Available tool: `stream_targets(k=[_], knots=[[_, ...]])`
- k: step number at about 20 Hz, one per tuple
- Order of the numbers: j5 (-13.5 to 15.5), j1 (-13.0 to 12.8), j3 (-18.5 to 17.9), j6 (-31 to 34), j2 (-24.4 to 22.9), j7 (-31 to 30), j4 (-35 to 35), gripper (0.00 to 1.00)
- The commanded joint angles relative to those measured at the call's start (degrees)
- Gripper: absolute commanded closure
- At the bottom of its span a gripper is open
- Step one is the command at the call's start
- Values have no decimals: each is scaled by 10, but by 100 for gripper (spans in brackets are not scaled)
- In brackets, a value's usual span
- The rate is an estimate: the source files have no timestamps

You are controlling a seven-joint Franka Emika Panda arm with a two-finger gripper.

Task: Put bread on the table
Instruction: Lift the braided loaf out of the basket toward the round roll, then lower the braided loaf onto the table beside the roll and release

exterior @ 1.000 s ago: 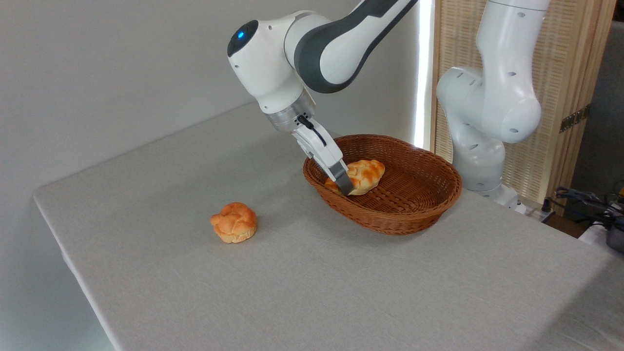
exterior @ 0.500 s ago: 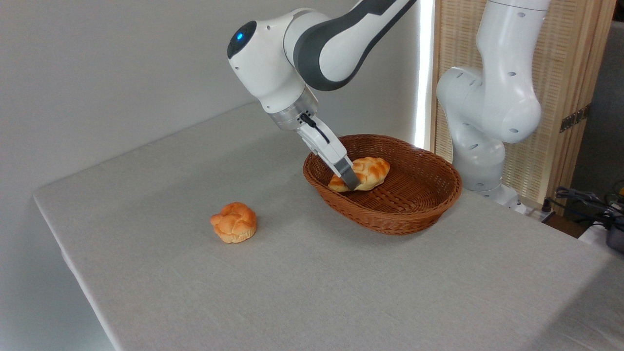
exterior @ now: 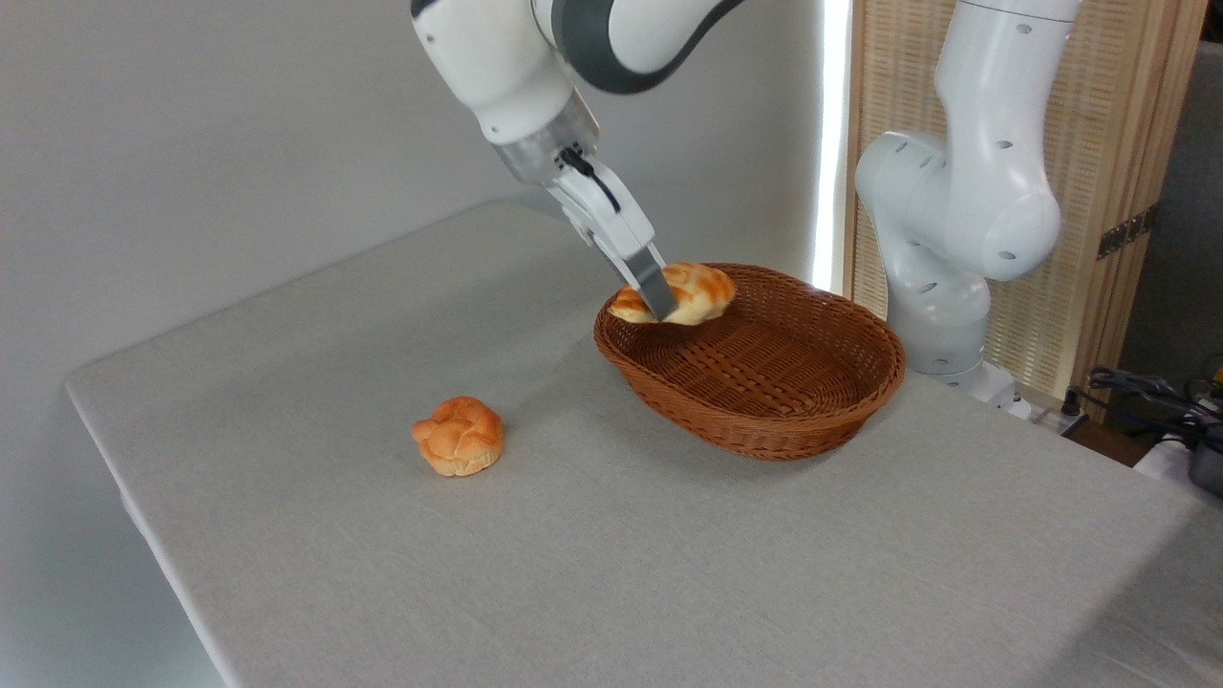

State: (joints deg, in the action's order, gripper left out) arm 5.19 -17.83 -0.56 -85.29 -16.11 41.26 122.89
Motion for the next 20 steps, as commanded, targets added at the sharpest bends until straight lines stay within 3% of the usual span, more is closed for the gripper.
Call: stream_targets(k=[1,5,11,15,20], knots=[[17,-2,-32,-36,6,12,-71,57],[11,3,-35,-118,19,5,-99,57],[11,3,-65,-210,73,5,-136,57],[7,3,-66,-222,115,7,-136,57],[-42,3,-75,-224,149,14,-136,55]])
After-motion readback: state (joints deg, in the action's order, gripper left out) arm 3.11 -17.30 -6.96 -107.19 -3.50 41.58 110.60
